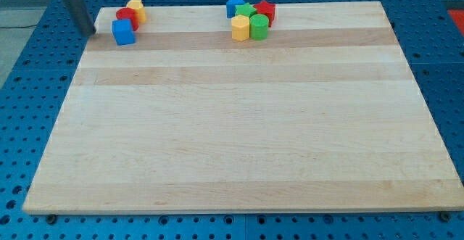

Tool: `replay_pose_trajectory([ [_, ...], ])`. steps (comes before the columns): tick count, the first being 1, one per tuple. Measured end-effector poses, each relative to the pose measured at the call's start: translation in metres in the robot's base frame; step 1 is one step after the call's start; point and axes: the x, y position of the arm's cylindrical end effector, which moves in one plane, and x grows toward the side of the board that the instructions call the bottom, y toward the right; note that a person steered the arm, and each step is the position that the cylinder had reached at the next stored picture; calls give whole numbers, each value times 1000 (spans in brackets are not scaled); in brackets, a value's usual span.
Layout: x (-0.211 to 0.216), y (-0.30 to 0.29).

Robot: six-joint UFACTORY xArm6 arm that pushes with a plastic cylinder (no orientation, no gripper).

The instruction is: Move the yellow heart towards the bottom right side of the board

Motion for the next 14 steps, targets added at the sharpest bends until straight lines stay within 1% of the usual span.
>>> replay_pose_trajectory([
  [1, -46, 0],
  [2, -47, 7],
  [4, -47, 102],
  [6, -45, 171],
  [7, -21, 171],
  [8, -12, 145],
  [9, -9, 106],
  [10, 4, 87],
  [11, 42, 107],
  [12, 63, 147],
  [13, 52, 131],
  [14, 43, 133],
])
